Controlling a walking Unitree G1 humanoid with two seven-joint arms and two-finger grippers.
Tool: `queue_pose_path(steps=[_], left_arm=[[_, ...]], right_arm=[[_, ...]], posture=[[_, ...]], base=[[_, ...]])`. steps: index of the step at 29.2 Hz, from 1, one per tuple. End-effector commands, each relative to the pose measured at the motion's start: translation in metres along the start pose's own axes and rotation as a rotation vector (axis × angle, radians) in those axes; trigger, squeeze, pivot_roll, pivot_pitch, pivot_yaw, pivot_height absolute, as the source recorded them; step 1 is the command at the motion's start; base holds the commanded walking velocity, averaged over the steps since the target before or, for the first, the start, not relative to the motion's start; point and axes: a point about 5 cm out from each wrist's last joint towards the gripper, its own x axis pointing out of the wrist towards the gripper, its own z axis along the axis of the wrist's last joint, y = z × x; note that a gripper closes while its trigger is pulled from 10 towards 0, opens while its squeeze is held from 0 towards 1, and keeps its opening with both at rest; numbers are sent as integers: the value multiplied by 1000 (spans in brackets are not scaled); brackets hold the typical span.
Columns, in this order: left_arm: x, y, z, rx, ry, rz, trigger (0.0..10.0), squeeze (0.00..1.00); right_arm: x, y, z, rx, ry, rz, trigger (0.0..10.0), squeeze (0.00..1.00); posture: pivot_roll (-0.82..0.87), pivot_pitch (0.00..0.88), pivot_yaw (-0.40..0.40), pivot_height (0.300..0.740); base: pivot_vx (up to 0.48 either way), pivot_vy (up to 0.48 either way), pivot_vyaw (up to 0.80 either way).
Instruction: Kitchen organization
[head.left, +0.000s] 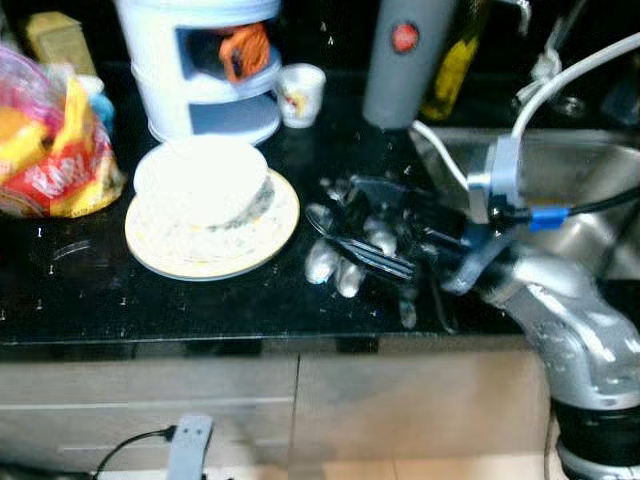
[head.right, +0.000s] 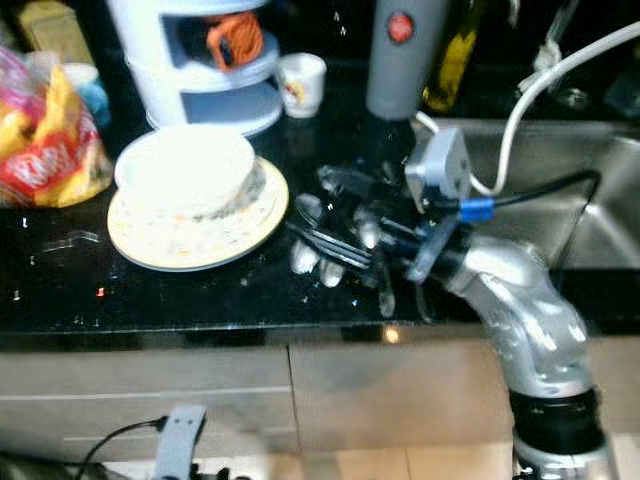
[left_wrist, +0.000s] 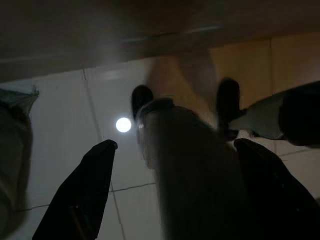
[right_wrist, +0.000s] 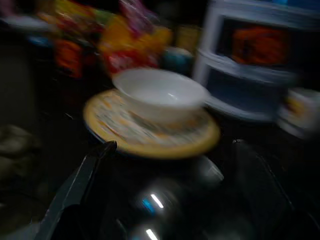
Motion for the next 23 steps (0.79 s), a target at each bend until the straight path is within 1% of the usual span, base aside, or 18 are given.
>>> queue_pose_path(steps=[1, 3, 5, 6, 7, 9, 12, 16, 17, 18, 19, 22, 23], left_arm=[[-1, -3, -15, -13, 58, -15, 10000, 0], [-2, -4, -17, -6, 75, -12, 10000, 0], [-3, -3, -22, 12, 113, -4, 10000, 0], [-3, -3, -22, 12, 113, -4, 10000, 0], [-3, -1, -25, 32, 131, 10, 10000, 0], [-5, 3, -28, 46, 142, 34, 10000, 0], [-7, 10, -30, 49, 148, 77, 10000, 0], [-8, 14, -32, 50, 155, 104, 10000, 0], [-9, 16, -33, 50, 160, 113, 10000, 0], [-10, 18, -35, 44, 161, 124, 10000, 0], [-10, 18, -35, 44, 161, 124, 10000, 0], [-11, 21, -36, 24, 160, 140, 10000, 0], [-12, 22, -36, 17, 159, 143, 10000, 0]], right_arm=[[6, 3, -5, -16, 87, -9, 10000, 0], [10, 5, -10, -16, 128, -8, 10000, 0], [20, 12, -22, 25, 178, 1, 10000, 0], [20, 12, -22, 25, 178, 1, 10000, 0], [24, 15, -27, 41, 198, -1, 10000, 0], [29, 18, -35, 72, 227, -16, 10000, 0], [36, 24, -38, 124, 234, -27, 10000, 0], [39, 26, -40, 143, 252, -44, 10000, 0], [40, 23, -44, 144, 282, -75, 10000, 0], [39, 18, -47, 164, 298, -123, 10000, 0], [39, 18, -47, 164, 298, -123, 10000, 0], [34, 2, -54, 192, 331, -253, 10000, 0], [33, -1, -54, 193, 336, -274, 10000, 0]], posture=[[-26, 80, -25, 740], [-26, 80, -25, 740], [-26, 82, -26, 740], [-26, 82, -26, 740], [-26, 83, -25, 740], [-26, 83, -28, 740], [-24, 84, -32, 740], [-24, 83, -33, 740], [-24, 82, -35, 740], [-22, 80, -37, 740], [-22, 80, -37, 740], [-19, 77, -42, 740], [-19, 76, -43, 740]], base=[[0, 0, 0], [0, 0, 0], [0, 0, 0], [0, 0, 0], [0, 0, 0], [0, 0, 0], [0, 0, 0], [0, 0, 0], [0, 0, 0], [0, 0, 0], [0, 0, 0], [0, 0, 0], [0, 0, 0]])
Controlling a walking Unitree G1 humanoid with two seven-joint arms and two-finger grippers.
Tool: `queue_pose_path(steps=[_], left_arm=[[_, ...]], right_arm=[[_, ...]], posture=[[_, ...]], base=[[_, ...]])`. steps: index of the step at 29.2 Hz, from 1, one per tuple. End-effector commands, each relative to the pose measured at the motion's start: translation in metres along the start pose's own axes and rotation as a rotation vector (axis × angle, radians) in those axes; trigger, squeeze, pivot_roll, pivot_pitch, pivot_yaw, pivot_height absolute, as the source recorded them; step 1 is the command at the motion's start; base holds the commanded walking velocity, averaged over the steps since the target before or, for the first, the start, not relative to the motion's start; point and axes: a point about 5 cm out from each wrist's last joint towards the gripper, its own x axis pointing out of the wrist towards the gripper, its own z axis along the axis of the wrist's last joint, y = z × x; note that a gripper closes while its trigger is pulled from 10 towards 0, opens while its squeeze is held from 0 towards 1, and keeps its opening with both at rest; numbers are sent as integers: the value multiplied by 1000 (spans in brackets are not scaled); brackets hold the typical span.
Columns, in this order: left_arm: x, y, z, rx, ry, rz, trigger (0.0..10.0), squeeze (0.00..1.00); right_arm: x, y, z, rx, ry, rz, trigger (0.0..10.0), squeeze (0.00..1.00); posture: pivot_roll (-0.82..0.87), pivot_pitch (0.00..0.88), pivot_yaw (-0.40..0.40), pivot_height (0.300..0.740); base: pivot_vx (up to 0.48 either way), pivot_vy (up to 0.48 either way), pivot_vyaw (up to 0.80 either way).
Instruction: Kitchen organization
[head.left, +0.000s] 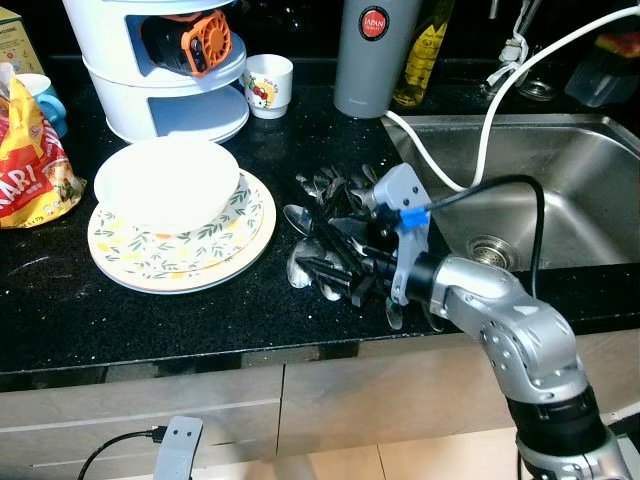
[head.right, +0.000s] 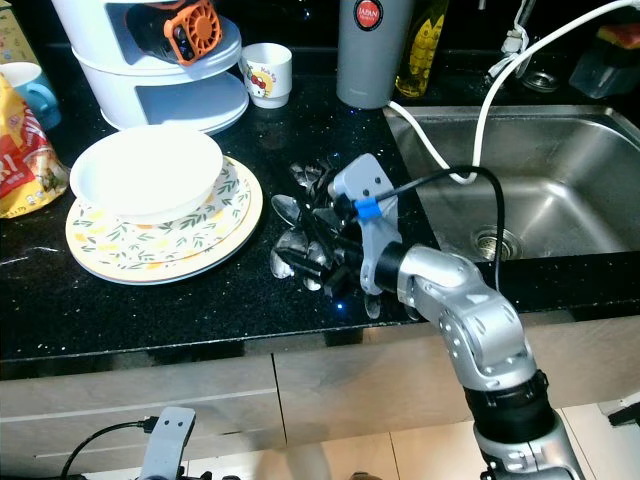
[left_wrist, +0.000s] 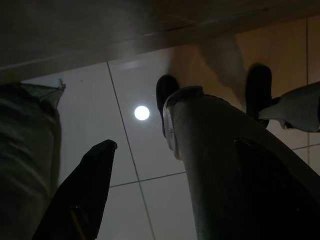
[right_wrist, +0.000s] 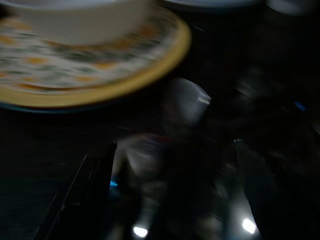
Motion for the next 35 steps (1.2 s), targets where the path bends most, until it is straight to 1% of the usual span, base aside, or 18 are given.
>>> queue_pose_path(steps=[1, 4, 5, 6, 7, 8, 9, 13, 16, 19, 24, 32, 35], left_arm=[[-4, 7, -21, -17, 79, 22, 10000, 0], [-4, 8, -21, -19, 82, 27, 10000, 0], [-4, 8, -21, -19, 83, 29, 10000, 0], [-4, 8, -21, -19, 83, 29, 10000, 0], [-4, 8, -22, -22, 83, 31, 10000, 0], [-4, 8, -22, -22, 83, 31, 10000, 0], [-4, 8, -22, -23, 82, 32, 10000, 0], [-4, 7, -22, -31, 82, 33, 10000, 0], [-4, 7, -22, -34, 83, 33, 10000, 0], [-4, 6, -23, -37, 84, 33, 10000, 0], [-4, 6, -23, -43, 83, 35, 10000, 0], [-4, 7, -23, -50, 83, 38, 10000, 0], [-4, 7, -23, -53, 80, 39, 10000, 0]], right_arm=[[-3, -9, -4, 20, 30, -56, 10000, 0], [-4, -9, -6, 34, 52, -68, 10000, 0], [-4, -9, -10, 50, 78, -80, 8941, 0], [-4, -9, -10, 50, 78, -80, 8941, 0], [-3, -9, -13, 61, 99, -88, 4902, 0], [-3, -9, -13, 61, 99, -88, 4902, 0], [-3, -8, -15, 61, 113, -88, 0, 0], [-3, -4, -18, 45, 139, -68, 0, 0], [-3, 3, -18, 26, 150, -24, 0, 0], [-3, 4, -17, 22, 151, -15, 0, 0], [-3, 4, -16, 23, 147, -19, 0, 0], [-2, 0, -9, 46, 103, -44, 0, 0], [-3, -5, -4, 55, 56, -67, 0, 0]], posture=[[-19, 74, -44, 740], [-20, 72, -48, 740], [-20, 73, -49, 740], [-20, 73, -49, 740], [-19, 72, -50, 740], [-19, 72, -50, 740], [-19, 75, -50, 740], [-21, 77, -50, 740], [-19, 82, -52, 740], [-16, 84, -54, 740], [-13, 85, -55, 740], [-12, 84, -54, 740], [-11, 84, -52, 740]], base=[[0, 0, 0], [0, 0, 0], [0, 0, 0], [0, 0, 0], [0, 0, 0], [0, 0, 0], [0, 0, 0], [0, 0, 0], [0, 0, 0], [0, 0, 0], [0, 0, 0], [0, 0, 0], [0, 0, 0]])
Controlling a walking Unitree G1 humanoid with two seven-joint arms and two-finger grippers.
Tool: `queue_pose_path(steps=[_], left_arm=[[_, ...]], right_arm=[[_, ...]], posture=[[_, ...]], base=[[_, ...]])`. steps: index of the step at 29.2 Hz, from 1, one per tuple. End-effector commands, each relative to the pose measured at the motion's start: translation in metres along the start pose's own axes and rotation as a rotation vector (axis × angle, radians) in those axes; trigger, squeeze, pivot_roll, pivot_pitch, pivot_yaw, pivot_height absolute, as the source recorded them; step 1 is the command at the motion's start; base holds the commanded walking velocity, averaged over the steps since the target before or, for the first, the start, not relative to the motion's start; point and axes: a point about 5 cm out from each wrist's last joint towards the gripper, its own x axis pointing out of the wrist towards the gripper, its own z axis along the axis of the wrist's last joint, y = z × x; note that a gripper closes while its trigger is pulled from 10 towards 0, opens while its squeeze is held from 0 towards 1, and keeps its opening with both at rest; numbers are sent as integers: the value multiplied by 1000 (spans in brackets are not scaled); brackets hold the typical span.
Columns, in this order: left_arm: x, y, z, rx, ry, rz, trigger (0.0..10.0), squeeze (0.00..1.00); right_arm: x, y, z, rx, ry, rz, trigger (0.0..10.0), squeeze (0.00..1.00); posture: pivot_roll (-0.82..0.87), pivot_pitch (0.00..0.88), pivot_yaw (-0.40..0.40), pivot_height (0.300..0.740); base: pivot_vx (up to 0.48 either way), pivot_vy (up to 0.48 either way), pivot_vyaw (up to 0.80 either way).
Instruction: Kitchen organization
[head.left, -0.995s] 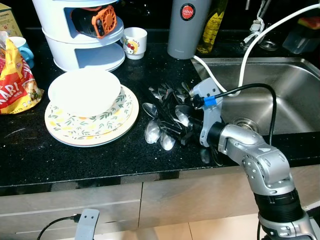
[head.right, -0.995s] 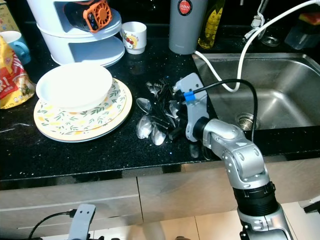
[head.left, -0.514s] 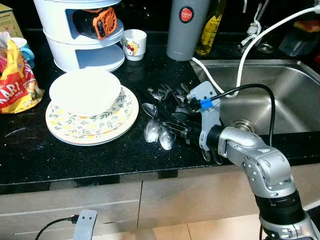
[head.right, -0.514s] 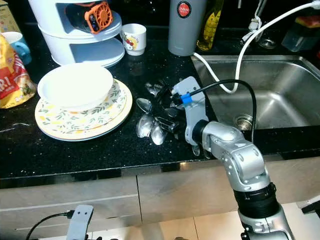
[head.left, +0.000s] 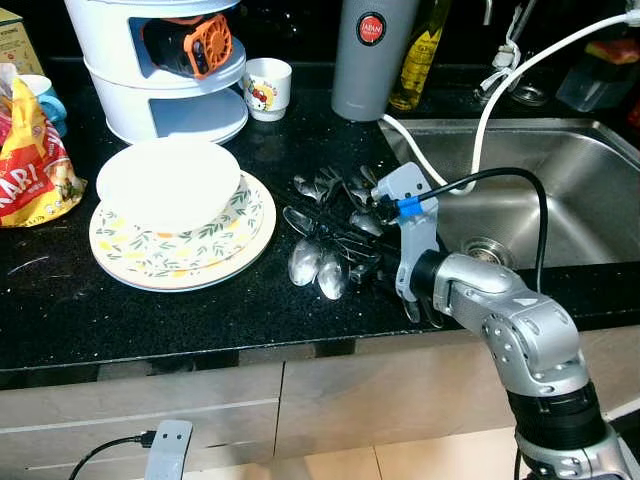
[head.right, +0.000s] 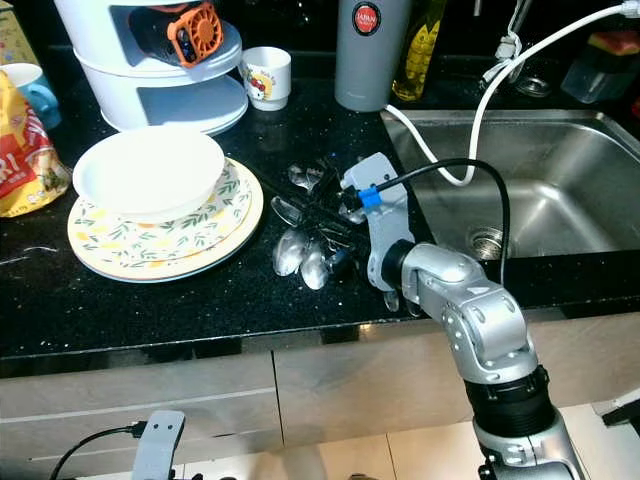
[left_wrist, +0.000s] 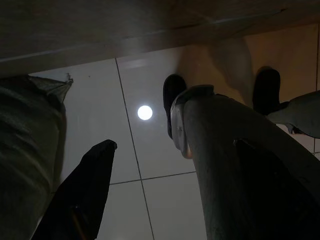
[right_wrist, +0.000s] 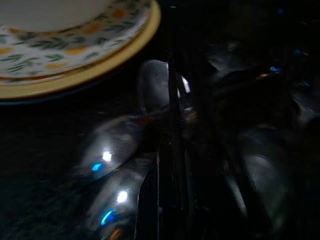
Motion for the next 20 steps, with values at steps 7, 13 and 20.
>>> queue_pose_path(steps=[7, 13, 20], left_arm=[[-3, 3, -18, -18, 70, 7, 10000, 0], [-3, 4, -18, -15, 71, 7, 10000, 0], [-3, 5, -17, -13, 70, 6, 10000, 0]], right_arm=[[-9, -8, 18, 19, -135, 12, 0, 0], [-19, -7, 30, -2, -221, 63, 0, 0], [-23, -3, 36, 13, -294, 112, 0, 0]], posture=[[-12, 84, -44, 740], [-12, 86, -36, 740], [-13, 87, -34, 740]], base=[[0, 0, 0], [0, 0, 0], [0, 0, 0]])
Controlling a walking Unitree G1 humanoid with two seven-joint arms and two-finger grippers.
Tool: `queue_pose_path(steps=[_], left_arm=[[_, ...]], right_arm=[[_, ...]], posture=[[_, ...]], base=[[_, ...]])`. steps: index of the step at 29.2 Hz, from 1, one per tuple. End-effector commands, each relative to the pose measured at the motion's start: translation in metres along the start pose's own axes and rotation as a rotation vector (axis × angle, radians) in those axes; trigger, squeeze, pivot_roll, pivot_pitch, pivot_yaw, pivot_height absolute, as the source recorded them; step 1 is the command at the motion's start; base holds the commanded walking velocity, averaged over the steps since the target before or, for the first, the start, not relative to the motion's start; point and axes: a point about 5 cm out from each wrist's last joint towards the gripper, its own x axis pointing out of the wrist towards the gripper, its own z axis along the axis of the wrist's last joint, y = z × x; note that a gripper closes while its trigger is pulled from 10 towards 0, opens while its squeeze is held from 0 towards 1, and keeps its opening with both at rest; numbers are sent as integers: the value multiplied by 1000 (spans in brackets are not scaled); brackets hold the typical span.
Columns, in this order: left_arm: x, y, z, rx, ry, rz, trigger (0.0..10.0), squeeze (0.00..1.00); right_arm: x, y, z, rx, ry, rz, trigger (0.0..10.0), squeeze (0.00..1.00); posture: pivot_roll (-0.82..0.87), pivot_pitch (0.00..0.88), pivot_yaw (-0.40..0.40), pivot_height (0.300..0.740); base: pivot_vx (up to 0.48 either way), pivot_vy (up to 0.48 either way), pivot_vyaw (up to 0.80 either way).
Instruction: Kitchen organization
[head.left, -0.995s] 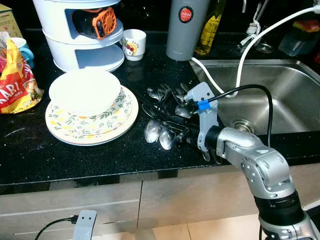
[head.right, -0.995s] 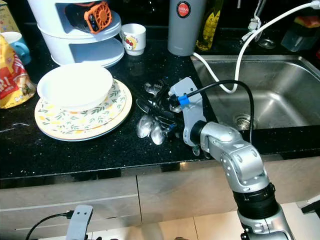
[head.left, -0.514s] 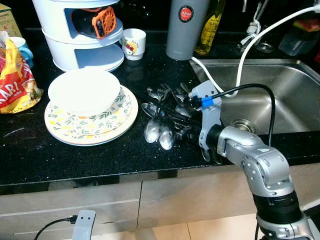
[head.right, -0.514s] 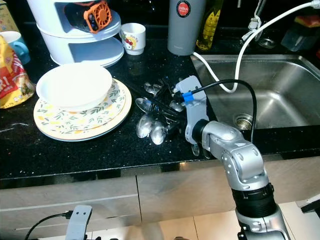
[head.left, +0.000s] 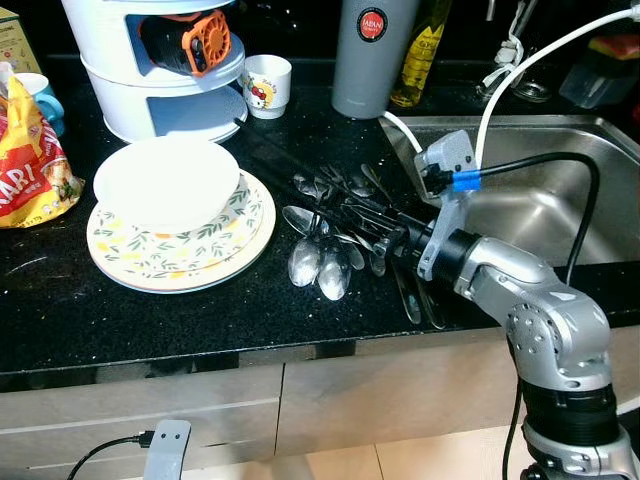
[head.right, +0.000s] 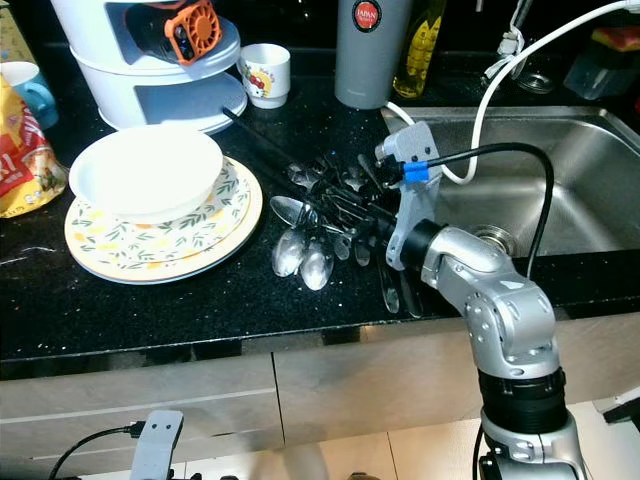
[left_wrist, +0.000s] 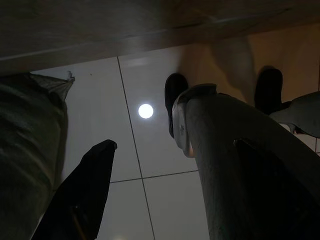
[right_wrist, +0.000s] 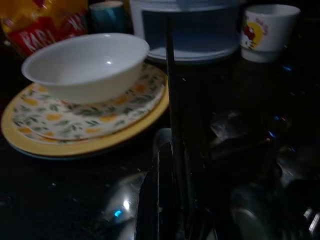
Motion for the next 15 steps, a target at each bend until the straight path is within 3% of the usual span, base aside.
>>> queue_pose_path(steps=[1, 8, 9, 10, 15], left_arm=[[-3, 4, -19, -6, 74, 4, 10000, 0], [-3, 4, -16, -11, 61, -5, 10000, 0], [-3, 4, -16, -12, 59, -7, 10000, 0], [-2, 4, -15, -15, 56, -11, 10000, 0], [-2, 4, -14, -14, 56, -19, 10000, 0]], right_arm=[[-4, 2, 9, -1, -77, 20, 0, 0], [-6, 3, 15, 53, -212, 51, 0, 0], [-7, 3, 15, 62, -231, 56, 1686, 0], [-9, 5, 14, 67, -250, 70, 9765, 0], [-15, 15, 12, 114, -322, 168, 10000, 0]], posture=[[-12, 87, -33, 740], [-9, 84, -33, 740], [-9, 84, -33, 740], [-8, 82, -32, 740], [-11, 77, -32, 740]], base=[[0, 0, 0], [0, 0, 0], [0, 0, 0], [0, 0, 0], [0, 0, 0]])
